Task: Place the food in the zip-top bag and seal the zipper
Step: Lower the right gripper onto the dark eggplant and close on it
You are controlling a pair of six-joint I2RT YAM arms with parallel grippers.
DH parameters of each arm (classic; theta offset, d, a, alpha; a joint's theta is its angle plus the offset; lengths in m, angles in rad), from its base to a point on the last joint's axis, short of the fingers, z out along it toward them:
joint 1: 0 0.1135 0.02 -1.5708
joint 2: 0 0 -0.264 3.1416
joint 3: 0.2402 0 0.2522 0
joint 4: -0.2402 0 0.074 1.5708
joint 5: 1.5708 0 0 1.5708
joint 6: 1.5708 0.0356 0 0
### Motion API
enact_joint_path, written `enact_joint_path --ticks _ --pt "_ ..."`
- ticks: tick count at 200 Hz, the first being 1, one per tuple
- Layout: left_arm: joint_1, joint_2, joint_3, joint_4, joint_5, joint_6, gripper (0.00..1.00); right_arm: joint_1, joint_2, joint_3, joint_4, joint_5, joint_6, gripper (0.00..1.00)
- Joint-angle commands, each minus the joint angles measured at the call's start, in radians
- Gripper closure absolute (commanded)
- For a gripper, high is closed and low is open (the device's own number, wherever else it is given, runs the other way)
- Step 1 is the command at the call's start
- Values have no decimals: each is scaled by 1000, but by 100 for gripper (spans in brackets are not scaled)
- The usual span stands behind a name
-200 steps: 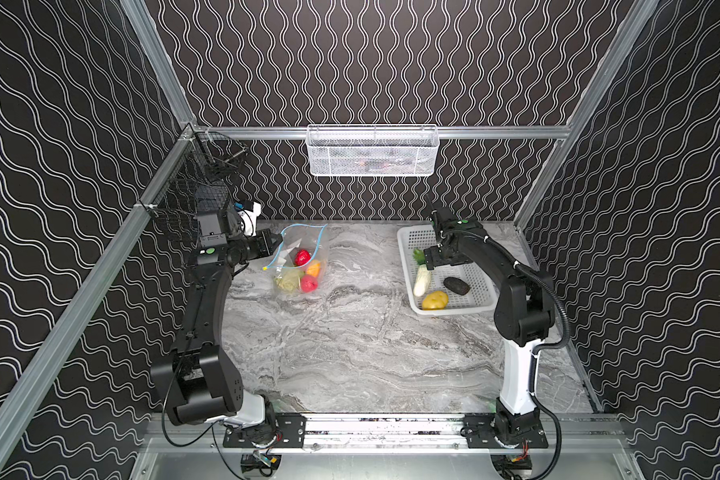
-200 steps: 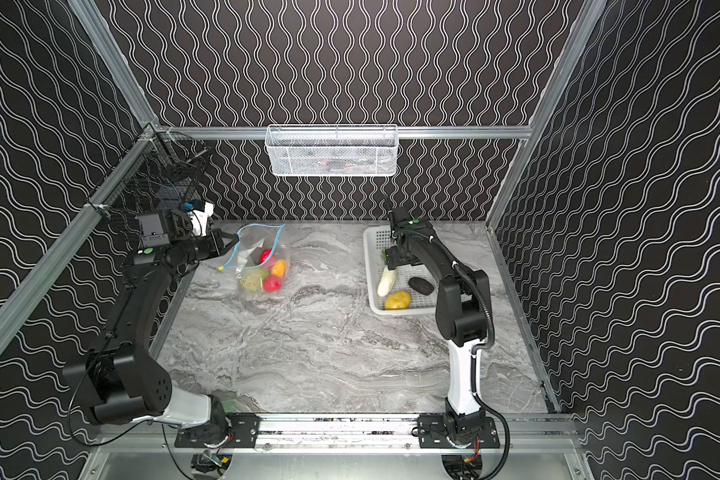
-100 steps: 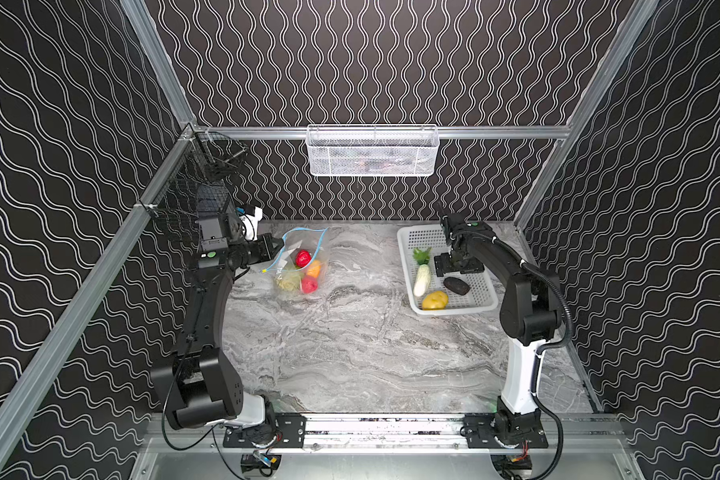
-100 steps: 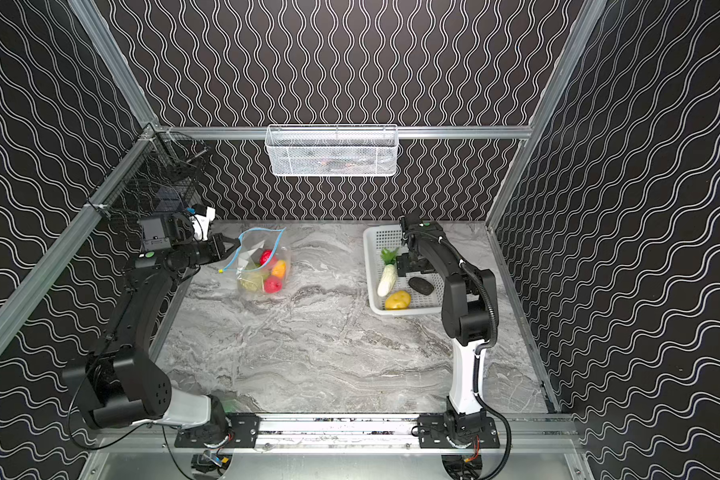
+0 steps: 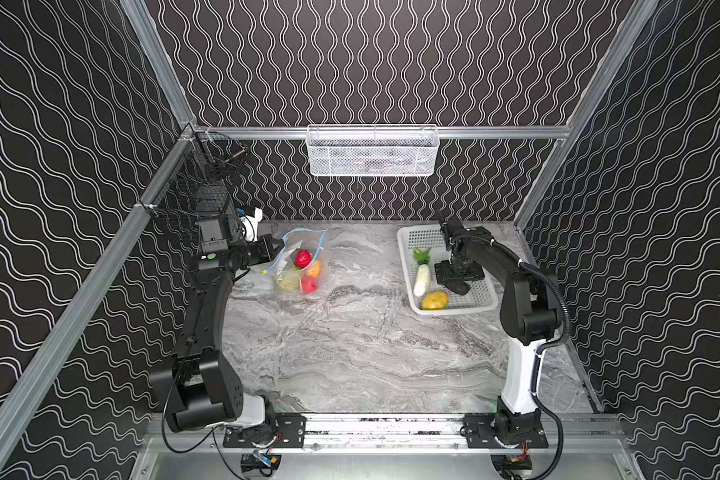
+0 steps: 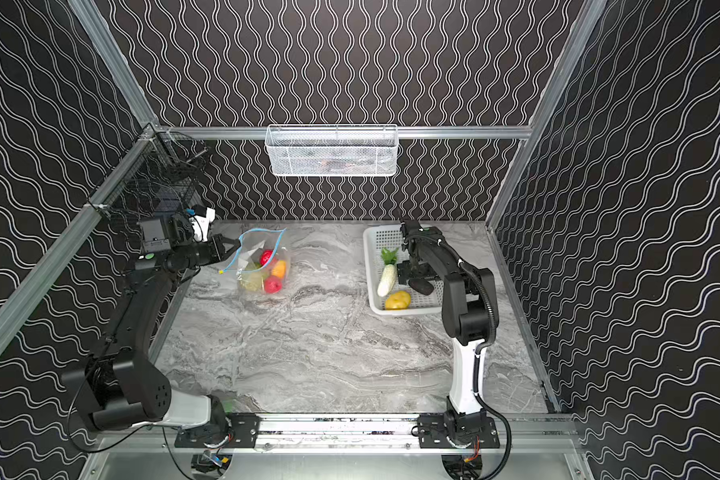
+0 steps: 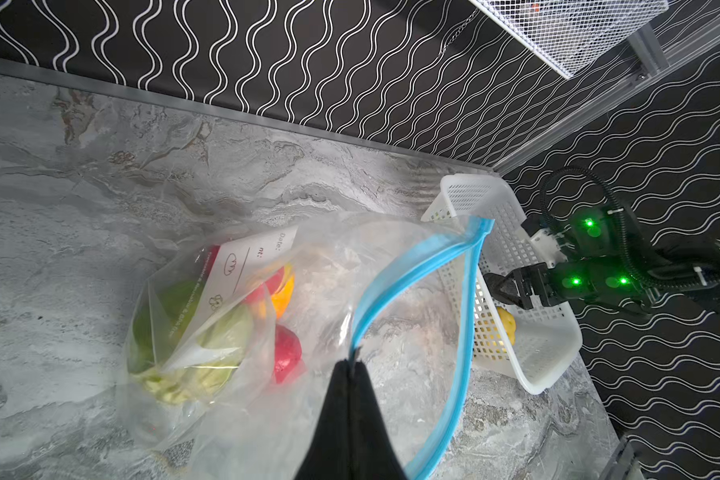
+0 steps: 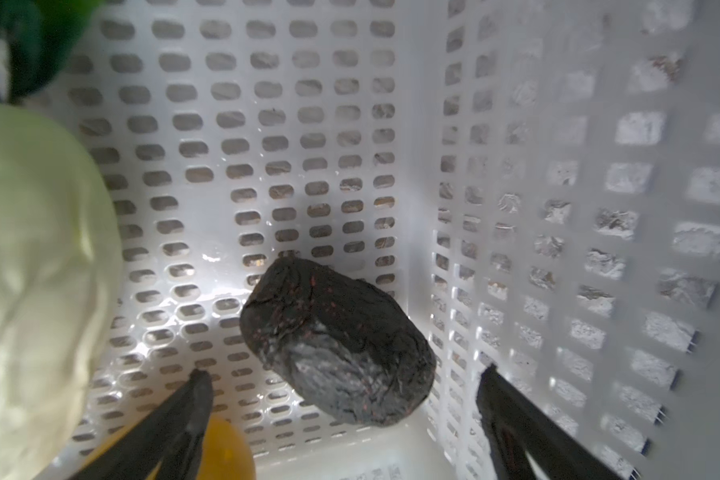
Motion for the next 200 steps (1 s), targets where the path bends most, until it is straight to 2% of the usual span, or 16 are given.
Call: enact_joint_path --ticks 1,31,50,105,138,200 --pt "0 -7 0 21 5 -9 100 -3 9 -17 3 -16 19 1" --pt "0 -3 -4 26 7 -12 100 -5 31 -20 14 -19 33 1" --pt "1 -1 -4 26 5 -12 100 -4 40 -20 19 -21 38 5" --pt "8 -2 -2 22 1 -15 100 -7 71 -10 29 -38 45 28" --pt "11 1 -1 17 -2 -15 100 -6 93 17 36 -70 51 35" --pt "21 2 -19 40 -2 -29 100 -6 84 37 78 -116 51 57"
